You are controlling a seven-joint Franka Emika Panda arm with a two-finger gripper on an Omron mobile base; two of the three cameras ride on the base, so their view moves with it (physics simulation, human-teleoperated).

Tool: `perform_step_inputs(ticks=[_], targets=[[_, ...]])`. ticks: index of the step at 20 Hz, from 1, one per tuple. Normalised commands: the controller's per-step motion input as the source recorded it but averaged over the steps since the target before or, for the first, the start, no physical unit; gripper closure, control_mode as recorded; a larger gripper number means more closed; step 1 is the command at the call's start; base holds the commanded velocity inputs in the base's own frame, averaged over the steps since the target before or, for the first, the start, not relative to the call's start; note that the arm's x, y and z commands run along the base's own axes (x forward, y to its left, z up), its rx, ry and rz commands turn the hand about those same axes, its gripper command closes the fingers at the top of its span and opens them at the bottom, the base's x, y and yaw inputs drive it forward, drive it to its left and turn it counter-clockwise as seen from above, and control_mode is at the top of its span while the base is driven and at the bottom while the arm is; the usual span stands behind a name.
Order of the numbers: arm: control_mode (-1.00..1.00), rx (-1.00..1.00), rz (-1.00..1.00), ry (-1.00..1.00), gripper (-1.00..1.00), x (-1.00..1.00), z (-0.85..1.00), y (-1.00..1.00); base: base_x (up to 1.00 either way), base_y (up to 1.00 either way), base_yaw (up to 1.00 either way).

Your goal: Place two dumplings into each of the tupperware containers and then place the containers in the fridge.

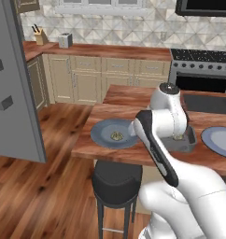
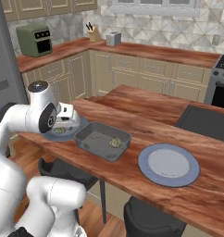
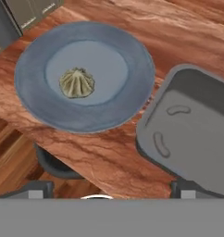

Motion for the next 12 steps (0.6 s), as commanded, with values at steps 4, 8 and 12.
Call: perform_step_inputs(ticks=[4, 8, 12], targets=[[-1.0, 0.0, 0.0, 0.04, -1.0, 0.52, 0.02, 0.72, 0.0, 0.0, 0.0], [-1.0, 0.0, 0.0, 0.13, -1.0, 0.7, -0.25, 0.54, 0.0, 0.0, 0.0], [-1.0, -0.02, 0.0, 0.2, -1.0, 0.58, -0.55, 0.25, 0.0, 0.0, 0.0]])
